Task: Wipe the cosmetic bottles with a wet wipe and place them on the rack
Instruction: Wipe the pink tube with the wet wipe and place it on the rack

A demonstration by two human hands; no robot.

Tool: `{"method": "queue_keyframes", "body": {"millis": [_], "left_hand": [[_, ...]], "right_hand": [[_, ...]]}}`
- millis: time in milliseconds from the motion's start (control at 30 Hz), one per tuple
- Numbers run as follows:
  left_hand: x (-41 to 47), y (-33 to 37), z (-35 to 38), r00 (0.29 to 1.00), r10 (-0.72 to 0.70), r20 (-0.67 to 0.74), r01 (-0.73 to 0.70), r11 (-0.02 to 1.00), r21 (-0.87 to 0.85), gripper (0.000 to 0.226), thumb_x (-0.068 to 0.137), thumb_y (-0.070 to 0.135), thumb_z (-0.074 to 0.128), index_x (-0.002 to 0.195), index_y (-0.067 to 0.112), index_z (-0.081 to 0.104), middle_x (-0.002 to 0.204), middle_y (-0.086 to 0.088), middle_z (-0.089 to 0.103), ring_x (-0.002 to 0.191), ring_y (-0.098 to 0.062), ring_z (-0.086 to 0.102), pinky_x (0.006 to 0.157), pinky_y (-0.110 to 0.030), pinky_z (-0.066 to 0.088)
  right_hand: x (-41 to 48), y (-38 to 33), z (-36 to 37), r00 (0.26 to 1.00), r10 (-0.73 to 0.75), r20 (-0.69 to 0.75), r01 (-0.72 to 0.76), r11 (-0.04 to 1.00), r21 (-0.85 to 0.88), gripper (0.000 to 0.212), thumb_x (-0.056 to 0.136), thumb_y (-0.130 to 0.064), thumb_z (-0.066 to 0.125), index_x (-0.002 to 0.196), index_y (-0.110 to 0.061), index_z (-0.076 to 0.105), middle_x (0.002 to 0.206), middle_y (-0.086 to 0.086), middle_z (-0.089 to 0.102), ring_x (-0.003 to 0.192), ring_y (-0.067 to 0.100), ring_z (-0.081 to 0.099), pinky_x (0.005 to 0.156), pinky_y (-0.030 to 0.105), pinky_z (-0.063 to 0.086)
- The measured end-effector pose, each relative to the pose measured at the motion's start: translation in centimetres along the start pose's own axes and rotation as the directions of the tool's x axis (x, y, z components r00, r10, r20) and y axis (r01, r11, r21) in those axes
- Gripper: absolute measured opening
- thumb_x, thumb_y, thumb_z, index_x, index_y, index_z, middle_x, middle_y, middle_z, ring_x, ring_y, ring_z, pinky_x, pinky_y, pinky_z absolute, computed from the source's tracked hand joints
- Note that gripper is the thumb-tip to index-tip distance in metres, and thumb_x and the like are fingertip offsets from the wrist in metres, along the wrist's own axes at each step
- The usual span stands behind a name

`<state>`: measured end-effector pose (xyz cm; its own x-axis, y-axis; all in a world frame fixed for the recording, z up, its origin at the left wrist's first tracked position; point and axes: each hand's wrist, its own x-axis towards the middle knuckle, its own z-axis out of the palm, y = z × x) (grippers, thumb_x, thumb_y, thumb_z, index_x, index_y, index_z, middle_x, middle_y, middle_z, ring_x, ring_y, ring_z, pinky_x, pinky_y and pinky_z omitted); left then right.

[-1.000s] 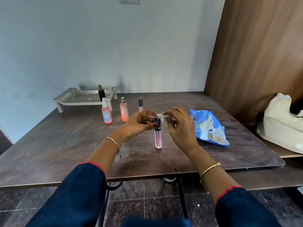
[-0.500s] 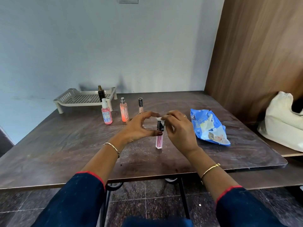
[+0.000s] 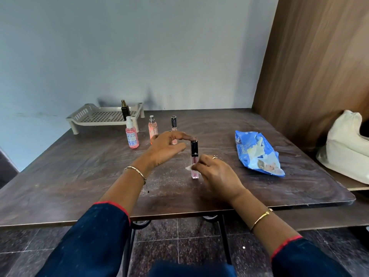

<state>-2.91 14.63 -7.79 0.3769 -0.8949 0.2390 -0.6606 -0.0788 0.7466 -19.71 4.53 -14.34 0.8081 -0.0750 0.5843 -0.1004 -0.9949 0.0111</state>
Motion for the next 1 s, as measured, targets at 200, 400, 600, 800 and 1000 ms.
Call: {"method": "queue_keyframes", "body": {"millis": [200, 400, 600, 800, 1000], "left_hand": [[0.3, 0.0, 0.1, 1.000, 0.005, -0.008, -0.005, 1.000, 0.003, 0.034, 0.074, 0.039, 0.045, 0.094, 0.057, 0.066, 0.110, 0.032, 0.063, 0.118, -0.001, 0.051, 0.109, -0.049, 0.030], [0.0, 0.4, 0.1, 0.999, 0.031, -0.022, -0.032, 0.999, -0.025, 0.034, 0.076, 0.037, 0.043, 0.091, 0.055, 0.068, 0.098, 0.031, 0.066, 0.102, 0.004, 0.057, 0.105, -0.051, 0.035], [-0.1, 0.5, 0.2, 0.997, 0.061, -0.042, -0.062, 0.998, -0.019, 0.037, 0.078, 0.029, 0.043, 0.088, 0.055, 0.068, 0.094, 0.023, 0.069, 0.097, 0.006, 0.057, 0.104, -0.051, 0.036], [0.0, 0.6, 0.4, 0.996, 0.064, -0.056, -0.065, 0.998, -0.017, 0.030, 0.073, 0.039, 0.046, 0.085, 0.056, 0.068, 0.095, 0.042, 0.061, 0.109, 0.002, 0.054, 0.107, -0.051, 0.033], [0.6, 0.1, 0.1, 0.990, 0.108, -0.092, -0.105, 0.994, 0.035, 0.015, 0.076, 0.059, 0.060, 0.081, 0.049, 0.070, 0.088, 0.036, 0.064, 0.107, 0.001, 0.055, 0.107, -0.052, 0.030]], "right_hand": [[-0.1, 0.0, -0.2, 0.996, -0.039, 0.078, 0.038, 0.999, 0.010, 0.022, 0.077, -0.004, 0.066, 0.097, -0.013, 0.068, 0.101, 0.006, 0.059, 0.075, 0.028, 0.061, 0.052, 0.041, 0.053], [2.6, 0.1, -2.0, 0.992, 0.044, -0.122, -0.049, 0.998, -0.041, 0.017, 0.081, -0.002, 0.068, 0.096, -0.009, 0.069, 0.088, 0.007, 0.056, 0.063, 0.026, 0.055, 0.042, 0.040, 0.048], [2.6, 0.0, -1.9, 0.979, 0.040, -0.200, -0.052, 0.997, -0.056, 0.021, 0.081, 0.002, 0.068, 0.100, -0.006, 0.069, 0.087, 0.008, 0.058, 0.064, 0.025, 0.054, 0.045, 0.038, 0.048], [0.4, 0.6, -1.2, 0.991, 0.059, -0.120, -0.064, 0.997, -0.035, 0.026, 0.080, 0.003, 0.066, 0.101, -0.011, 0.070, 0.089, 0.006, 0.059, 0.067, 0.026, 0.056, 0.047, 0.042, 0.049], [1.7, -0.6, -1.9, 0.990, 0.037, -0.139, -0.043, 0.998, -0.040, 0.022, 0.079, 0.002, 0.067, 0.098, -0.006, 0.070, 0.090, 0.008, 0.059, 0.063, 0.025, 0.056, 0.045, 0.034, 0.048]]}}
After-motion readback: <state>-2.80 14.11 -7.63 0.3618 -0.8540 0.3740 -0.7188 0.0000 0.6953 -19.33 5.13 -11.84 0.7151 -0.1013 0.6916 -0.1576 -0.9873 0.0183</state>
